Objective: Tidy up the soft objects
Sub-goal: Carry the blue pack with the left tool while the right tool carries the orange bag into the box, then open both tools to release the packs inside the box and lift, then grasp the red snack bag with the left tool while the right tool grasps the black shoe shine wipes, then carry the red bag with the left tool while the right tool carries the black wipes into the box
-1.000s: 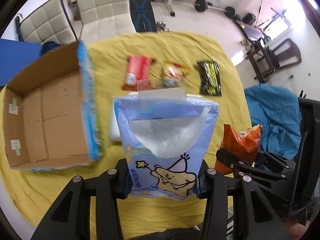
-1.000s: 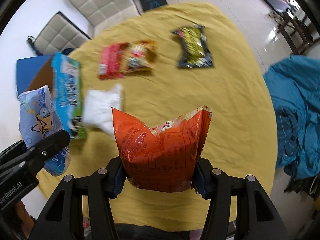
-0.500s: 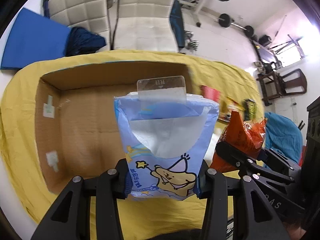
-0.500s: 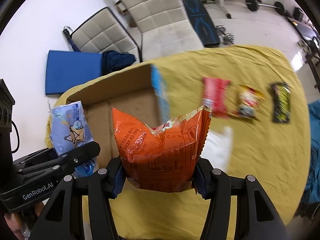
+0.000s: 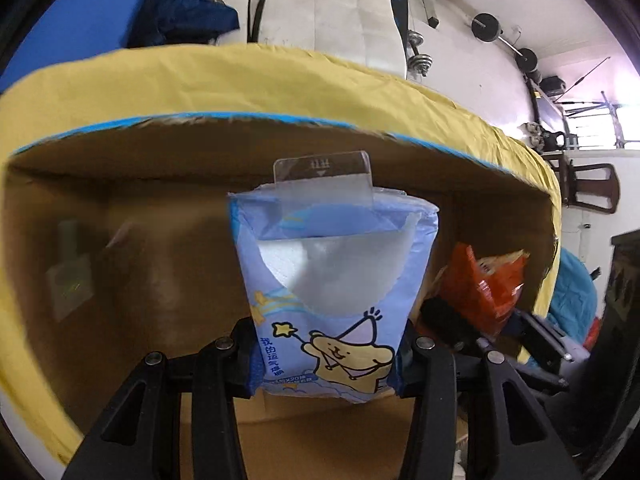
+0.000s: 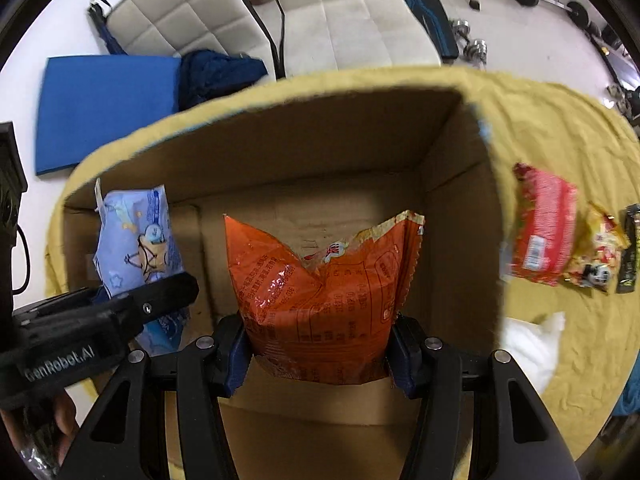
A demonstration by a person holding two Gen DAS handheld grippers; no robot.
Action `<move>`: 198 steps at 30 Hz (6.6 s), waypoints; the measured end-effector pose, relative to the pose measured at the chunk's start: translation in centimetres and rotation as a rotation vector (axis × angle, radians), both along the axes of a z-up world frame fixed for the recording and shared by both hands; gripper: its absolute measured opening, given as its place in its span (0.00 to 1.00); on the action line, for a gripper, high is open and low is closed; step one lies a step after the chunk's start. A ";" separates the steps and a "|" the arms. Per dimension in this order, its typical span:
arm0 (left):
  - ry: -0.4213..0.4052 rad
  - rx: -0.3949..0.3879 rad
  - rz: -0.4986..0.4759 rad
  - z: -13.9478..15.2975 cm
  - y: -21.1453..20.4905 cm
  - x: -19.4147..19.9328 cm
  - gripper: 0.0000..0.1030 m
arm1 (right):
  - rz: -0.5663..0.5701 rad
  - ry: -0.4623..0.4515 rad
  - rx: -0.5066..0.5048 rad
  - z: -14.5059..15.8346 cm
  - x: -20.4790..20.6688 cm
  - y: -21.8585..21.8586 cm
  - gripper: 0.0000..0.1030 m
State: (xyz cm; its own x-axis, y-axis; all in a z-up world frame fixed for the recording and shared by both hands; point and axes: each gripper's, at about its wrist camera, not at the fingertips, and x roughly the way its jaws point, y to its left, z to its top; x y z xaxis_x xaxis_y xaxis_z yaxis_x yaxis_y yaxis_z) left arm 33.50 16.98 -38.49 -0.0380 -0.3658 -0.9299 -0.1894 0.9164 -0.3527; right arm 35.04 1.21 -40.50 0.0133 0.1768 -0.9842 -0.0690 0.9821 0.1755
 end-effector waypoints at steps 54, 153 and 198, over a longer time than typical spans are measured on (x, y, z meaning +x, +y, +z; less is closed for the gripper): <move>-0.374 0.313 0.019 14.3 0.5 -15.5 0.97 | 0.108 -0.244 -0.099 12.3 -13.3 -0.1 1.00; -0.188 0.358 -0.282 1.9 -33.0 1.4 0.42 | -0.284 0.012 -0.163 -3.0 2.2 -41.1 0.50; -0.187 0.275 0.053 7.3 3.4 -9.5 0.42 | 0.081 -0.033 0.015 5.3 -9.4 -1.1 0.49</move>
State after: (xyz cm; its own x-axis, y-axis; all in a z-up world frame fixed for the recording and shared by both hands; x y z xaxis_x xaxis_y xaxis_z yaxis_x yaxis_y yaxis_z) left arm 23.97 20.33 -31.19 0.1544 -0.0972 -0.9832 -0.1944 0.9727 -0.1267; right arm 25.60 0.06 -35.17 0.0304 0.1929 -0.9808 -0.1543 0.9703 0.1861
